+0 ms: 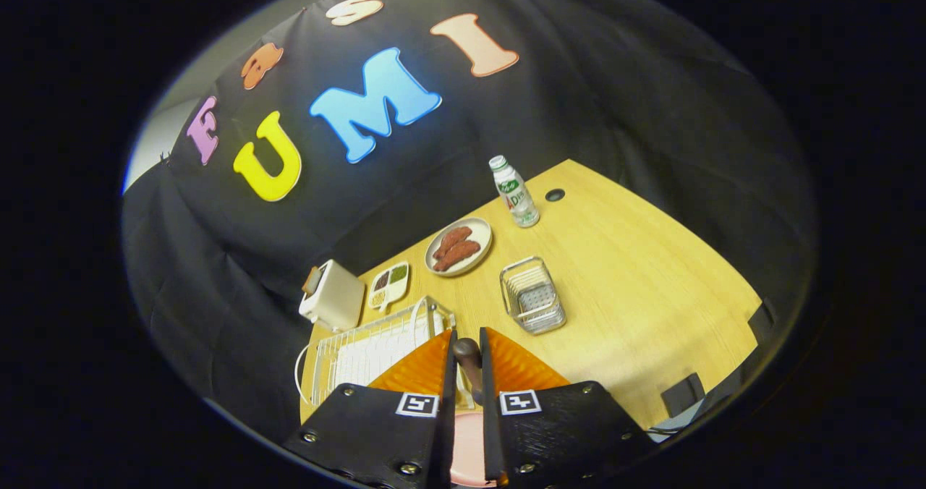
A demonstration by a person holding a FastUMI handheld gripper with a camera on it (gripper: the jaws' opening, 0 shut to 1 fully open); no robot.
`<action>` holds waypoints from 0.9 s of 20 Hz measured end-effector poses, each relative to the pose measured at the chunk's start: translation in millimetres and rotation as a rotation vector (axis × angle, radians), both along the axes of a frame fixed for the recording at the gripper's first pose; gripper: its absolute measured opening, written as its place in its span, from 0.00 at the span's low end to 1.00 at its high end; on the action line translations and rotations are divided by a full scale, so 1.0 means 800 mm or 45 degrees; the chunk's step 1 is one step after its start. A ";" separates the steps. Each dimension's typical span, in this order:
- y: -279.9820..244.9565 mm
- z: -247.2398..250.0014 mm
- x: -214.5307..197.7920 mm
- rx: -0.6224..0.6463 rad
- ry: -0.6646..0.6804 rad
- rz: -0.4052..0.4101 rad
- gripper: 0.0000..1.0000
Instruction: Take the plate from the dish rack, then take the spoon from the basket and place it into the plate.
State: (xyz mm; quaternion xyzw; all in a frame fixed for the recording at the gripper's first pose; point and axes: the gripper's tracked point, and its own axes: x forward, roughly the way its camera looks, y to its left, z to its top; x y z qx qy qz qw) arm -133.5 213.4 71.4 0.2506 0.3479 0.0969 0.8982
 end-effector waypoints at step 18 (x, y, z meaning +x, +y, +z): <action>0.113 -0.109 -0.126 0.102 0.288 0.212 0.16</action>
